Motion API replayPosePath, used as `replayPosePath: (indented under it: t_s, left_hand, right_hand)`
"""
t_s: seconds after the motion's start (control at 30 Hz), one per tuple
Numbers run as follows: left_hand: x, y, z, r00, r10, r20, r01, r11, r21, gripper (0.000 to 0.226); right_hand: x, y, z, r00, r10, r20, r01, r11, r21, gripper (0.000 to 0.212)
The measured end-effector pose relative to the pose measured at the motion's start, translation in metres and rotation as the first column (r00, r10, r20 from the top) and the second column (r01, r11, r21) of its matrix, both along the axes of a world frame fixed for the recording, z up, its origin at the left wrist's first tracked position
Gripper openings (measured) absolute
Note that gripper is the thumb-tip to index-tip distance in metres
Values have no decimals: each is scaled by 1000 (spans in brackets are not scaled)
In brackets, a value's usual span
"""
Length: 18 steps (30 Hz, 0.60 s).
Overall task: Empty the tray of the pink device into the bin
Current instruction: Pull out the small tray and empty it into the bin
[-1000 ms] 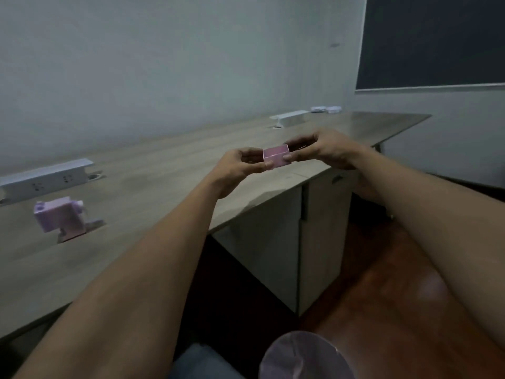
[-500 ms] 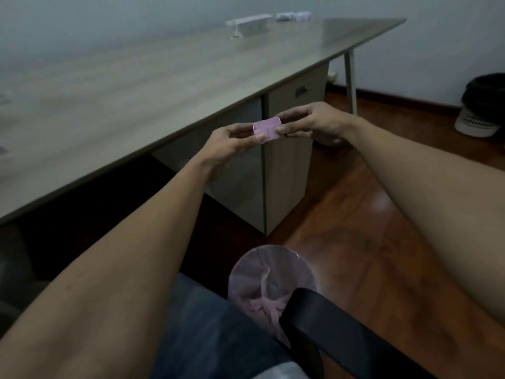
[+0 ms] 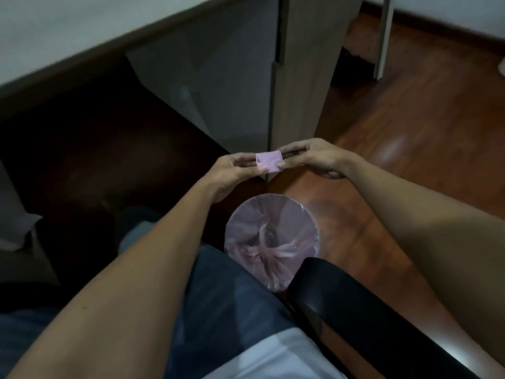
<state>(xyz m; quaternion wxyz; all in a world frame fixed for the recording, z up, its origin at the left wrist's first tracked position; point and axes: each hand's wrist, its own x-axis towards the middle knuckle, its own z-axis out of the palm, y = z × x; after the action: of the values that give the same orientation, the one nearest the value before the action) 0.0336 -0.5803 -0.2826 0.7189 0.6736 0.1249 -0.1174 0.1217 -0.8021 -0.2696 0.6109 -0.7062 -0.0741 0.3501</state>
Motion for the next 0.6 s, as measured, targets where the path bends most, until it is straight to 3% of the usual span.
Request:
replayPosePath:
  t_s: [0.2,0.47,0.6]
  left_hand:
    - [-13,-11,-42,958,-94,-271,105,994,26,52]
    - [-15,-36,-73,863,-140,-485,168,986,15,38]
    - [-14,-43,-76,841,-135,-524,174,985,24,36]
  right_hand:
    - [-26,-18,-64,979,26,-202,-46,994,-95,55]
    - [-49,-39,-101,887,-35,-461,13,999,-51,36]
    - [-46,-48,-116,903,-16,-428,-11,998,-59,39]
